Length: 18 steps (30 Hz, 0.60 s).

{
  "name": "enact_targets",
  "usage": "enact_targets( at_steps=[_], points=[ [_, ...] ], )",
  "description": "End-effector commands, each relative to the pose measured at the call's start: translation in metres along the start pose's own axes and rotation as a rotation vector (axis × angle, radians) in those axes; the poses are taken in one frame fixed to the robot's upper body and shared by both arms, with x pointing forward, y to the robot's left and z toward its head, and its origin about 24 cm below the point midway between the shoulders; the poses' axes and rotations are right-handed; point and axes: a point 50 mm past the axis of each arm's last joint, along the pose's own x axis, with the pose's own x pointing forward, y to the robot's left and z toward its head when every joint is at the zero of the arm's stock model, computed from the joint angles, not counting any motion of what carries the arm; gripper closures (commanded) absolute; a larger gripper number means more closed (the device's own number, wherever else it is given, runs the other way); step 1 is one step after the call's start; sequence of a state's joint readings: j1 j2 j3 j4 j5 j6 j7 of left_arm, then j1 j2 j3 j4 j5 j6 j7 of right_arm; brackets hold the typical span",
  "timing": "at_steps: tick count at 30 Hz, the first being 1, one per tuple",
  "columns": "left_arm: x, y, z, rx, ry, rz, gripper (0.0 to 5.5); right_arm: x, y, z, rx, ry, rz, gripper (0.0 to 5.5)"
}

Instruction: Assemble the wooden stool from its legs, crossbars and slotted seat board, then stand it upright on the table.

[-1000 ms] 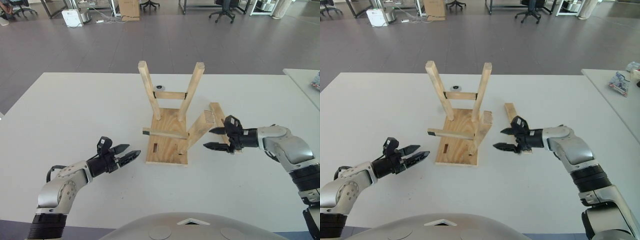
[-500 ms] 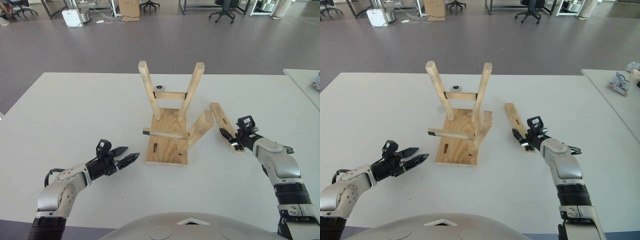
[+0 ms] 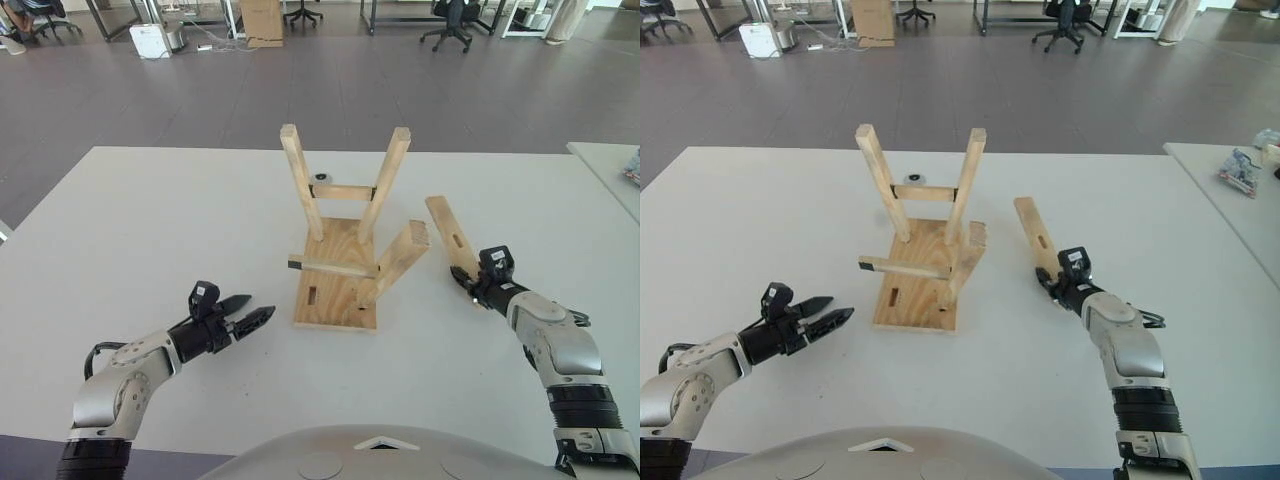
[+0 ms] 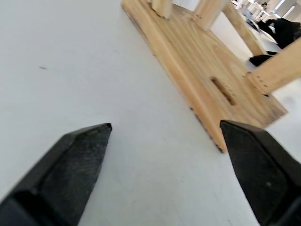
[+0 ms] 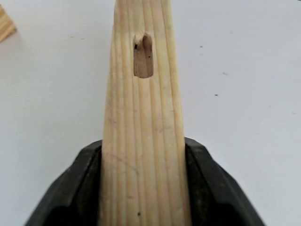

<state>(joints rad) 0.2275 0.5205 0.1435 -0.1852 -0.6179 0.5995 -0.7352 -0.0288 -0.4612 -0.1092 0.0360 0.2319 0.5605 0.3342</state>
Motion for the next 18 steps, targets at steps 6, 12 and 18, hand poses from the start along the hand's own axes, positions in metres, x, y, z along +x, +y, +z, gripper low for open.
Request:
enact_targets(
  at_steps=[6, 12, 18],
  points=[
    [-0.030, 0.039, 0.127, 0.224, -0.290, 0.081, 1.25, -0.014, -0.007, 0.119, 0.008, -0.518, 0.180, 3.43],
    [-0.039, -0.028, 0.221, 0.381, -0.449, -0.390, 1.25, -0.080, 0.032, 0.188, 0.045, -0.673, 0.921, 3.43],
    [-0.017, -0.090, 0.233, 0.440, -0.345, -0.736, 1.25, -0.107, 0.059, 0.218, -0.083, -0.580, 1.271, 3.43]
  ],
)
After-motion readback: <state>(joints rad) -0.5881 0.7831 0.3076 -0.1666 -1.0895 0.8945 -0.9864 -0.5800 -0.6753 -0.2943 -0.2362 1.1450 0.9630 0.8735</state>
